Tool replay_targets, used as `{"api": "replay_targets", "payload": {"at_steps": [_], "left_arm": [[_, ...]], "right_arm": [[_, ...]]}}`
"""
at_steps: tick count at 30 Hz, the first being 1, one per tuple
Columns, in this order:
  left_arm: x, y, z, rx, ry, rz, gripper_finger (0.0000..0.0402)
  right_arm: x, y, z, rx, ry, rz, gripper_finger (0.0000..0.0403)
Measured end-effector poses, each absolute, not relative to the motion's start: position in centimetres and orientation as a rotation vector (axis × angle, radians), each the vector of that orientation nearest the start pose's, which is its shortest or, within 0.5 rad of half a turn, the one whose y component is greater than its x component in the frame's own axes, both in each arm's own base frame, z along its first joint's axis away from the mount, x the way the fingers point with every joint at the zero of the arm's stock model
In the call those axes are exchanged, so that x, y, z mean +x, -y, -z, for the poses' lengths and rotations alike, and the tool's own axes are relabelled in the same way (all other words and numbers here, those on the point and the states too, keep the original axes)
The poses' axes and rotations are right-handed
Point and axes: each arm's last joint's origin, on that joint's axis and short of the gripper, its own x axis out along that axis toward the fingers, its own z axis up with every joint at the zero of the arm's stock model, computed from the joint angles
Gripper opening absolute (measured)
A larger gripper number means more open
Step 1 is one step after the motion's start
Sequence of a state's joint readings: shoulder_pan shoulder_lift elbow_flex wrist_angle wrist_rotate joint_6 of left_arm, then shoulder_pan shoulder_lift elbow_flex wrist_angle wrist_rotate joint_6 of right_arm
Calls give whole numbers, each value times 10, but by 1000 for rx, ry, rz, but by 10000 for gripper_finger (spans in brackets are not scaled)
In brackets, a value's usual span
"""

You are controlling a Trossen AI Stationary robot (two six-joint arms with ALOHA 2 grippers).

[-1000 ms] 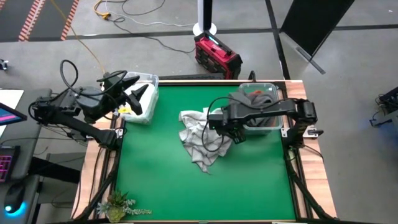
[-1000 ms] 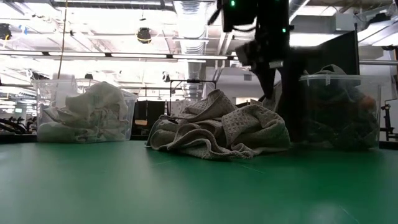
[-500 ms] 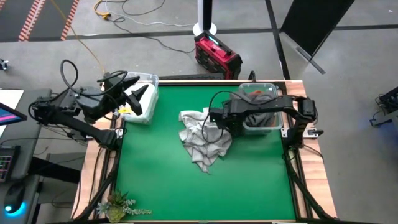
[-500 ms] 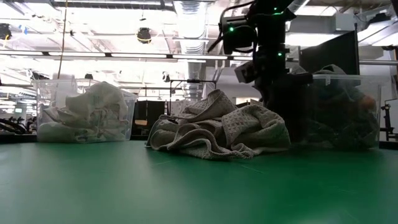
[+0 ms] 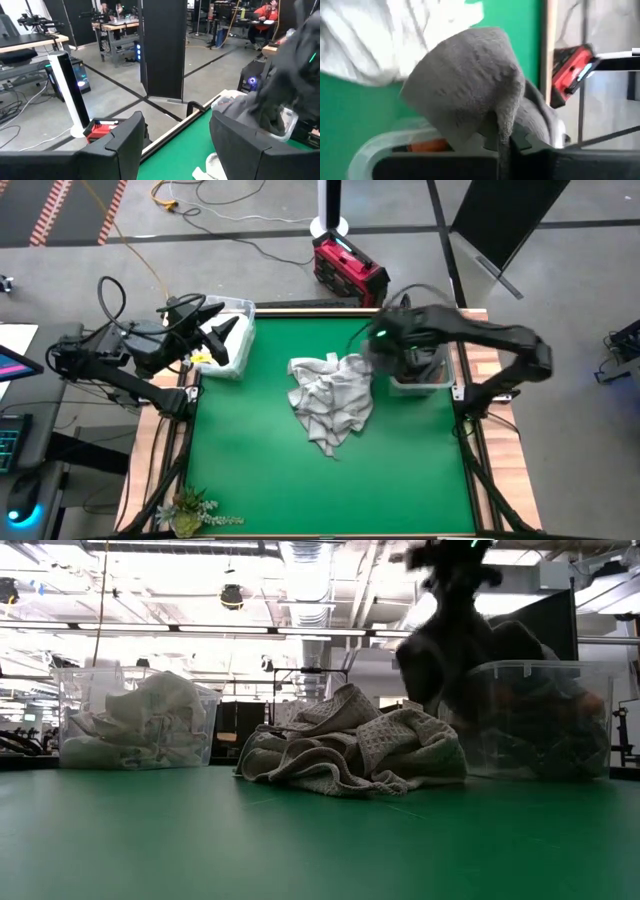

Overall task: Sort towels by color in basket
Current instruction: Put the gray towel into the right transparent bin

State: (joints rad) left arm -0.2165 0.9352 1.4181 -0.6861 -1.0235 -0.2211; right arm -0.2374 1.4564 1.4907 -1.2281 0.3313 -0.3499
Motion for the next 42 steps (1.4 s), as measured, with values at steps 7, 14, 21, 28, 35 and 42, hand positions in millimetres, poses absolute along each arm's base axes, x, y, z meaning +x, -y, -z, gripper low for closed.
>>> {"api": "replay_targets", "payload": {"at_steps": [7,14,21,28,35,42], "left_arm": [[136,5,-466,-80,-84,-818,214],[136,5,-466,-69,-88,-817,214],[136,5,-466,-89,-80,-818,214],[136,5,-466,-106,-76,-819,214],[136,5,-466,-105,-76,-819,214],[136,5,-466,-106,-75,-819,214]], "right_arm": [[190,71,-383,-155,-1212,468,24],[162,81,-375,56,-1358,630,20],[163,100,-340,189,-1498,629,23],[160,121,-289,216,-1580,734,23],[177,120,-259,151,-1469,615,23],[173,124,-209,176,-1493,534,23]]}}
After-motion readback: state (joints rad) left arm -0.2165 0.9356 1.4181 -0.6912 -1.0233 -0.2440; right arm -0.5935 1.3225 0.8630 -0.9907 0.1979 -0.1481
